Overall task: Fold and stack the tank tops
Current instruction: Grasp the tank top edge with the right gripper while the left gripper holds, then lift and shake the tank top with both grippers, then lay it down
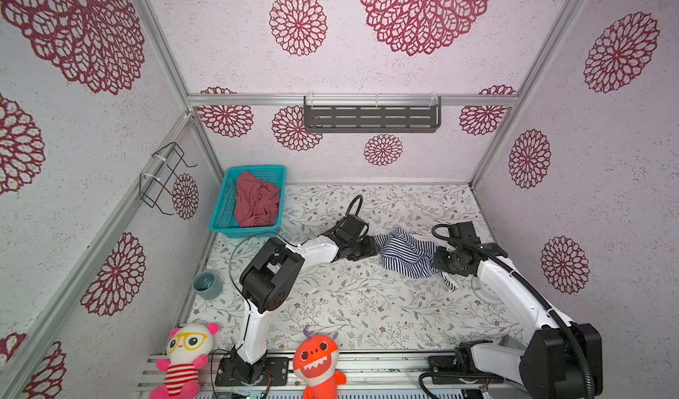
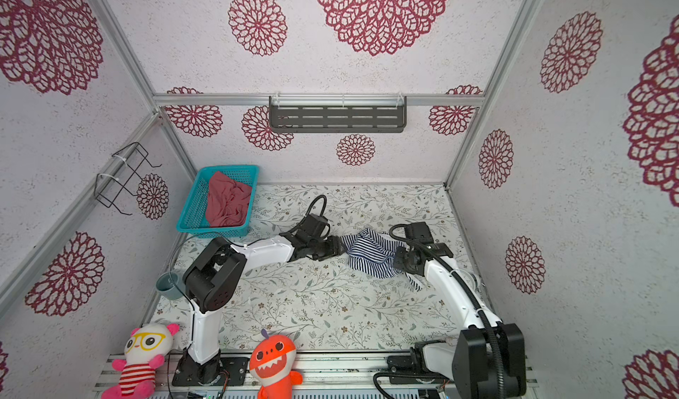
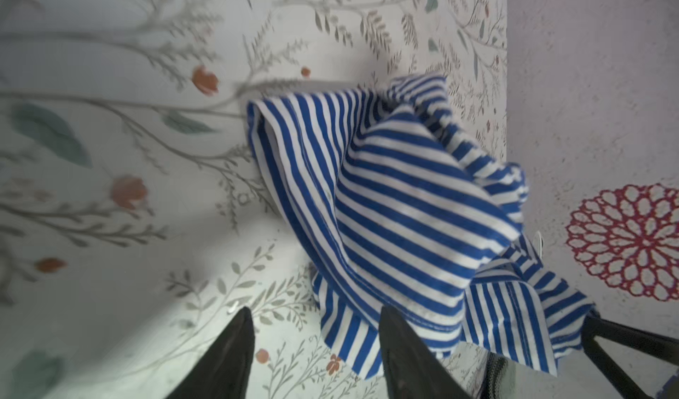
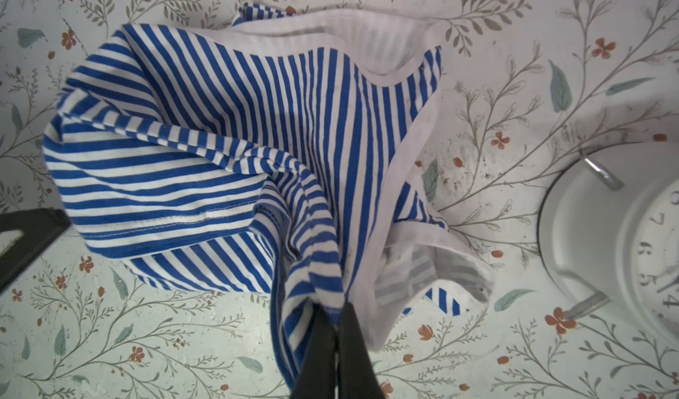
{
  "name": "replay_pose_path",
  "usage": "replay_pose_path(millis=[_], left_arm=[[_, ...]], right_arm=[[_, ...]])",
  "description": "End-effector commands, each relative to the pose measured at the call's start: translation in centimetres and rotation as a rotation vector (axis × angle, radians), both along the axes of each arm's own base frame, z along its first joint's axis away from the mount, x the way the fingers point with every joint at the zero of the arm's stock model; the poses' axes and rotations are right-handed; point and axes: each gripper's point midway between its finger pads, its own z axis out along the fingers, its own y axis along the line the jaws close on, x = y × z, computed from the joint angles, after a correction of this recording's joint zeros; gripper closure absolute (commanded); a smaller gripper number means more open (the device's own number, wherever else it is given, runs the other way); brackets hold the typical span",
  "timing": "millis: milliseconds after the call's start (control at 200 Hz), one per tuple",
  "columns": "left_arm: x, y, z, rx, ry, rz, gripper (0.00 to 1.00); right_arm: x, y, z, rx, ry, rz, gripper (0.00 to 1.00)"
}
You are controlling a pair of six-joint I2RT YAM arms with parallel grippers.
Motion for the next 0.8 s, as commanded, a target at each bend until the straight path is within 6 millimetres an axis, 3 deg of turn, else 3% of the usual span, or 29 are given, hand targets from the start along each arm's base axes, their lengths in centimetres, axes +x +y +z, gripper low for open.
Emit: replay_pose_path(millis=[0,140,415,585,671,716,796], left_arm=[[4.5,0.5,1.6,-0.059,-0.069,0.121,0.35],[6.7,0.0,0.3,-0.074,-0.044,0.151,0.32],[5.7,-1.5,-3.2,-0.109,0.058,0.168,0.34],[6.3,-2.5,-4.7,-0.12,0.074,0.176,0.58],[6.4,-2.9,-4.5,-0.123,0.065,0.171,0.89],[6.7,-2.8,-3.7,-0.124,0.046,0.167,1.0],[8.1,-2.7,-0.1,-0.151,-0.068,0.134,1.0]], right_arm=[[0.2,0.2,0.4,0.008,-0.019,0.022,1.0],[0.0,0.2,0.4,0.006,-0.021,0.026,1.0],[0.0,0.1,1.1,-0.002,-0.041,0.027,1.0],[0.2,0.4,1.7,0.013,-0.056,0.038,1.0],[0.1,0.2,2.4,0.002,-0.068,0.039,1.0],[0.2,0.1,2.8,-0.003,-0.075,0.043,1.0],[0.5,0.3,3.6,-0.003,-0.092,0.057,1.0]])
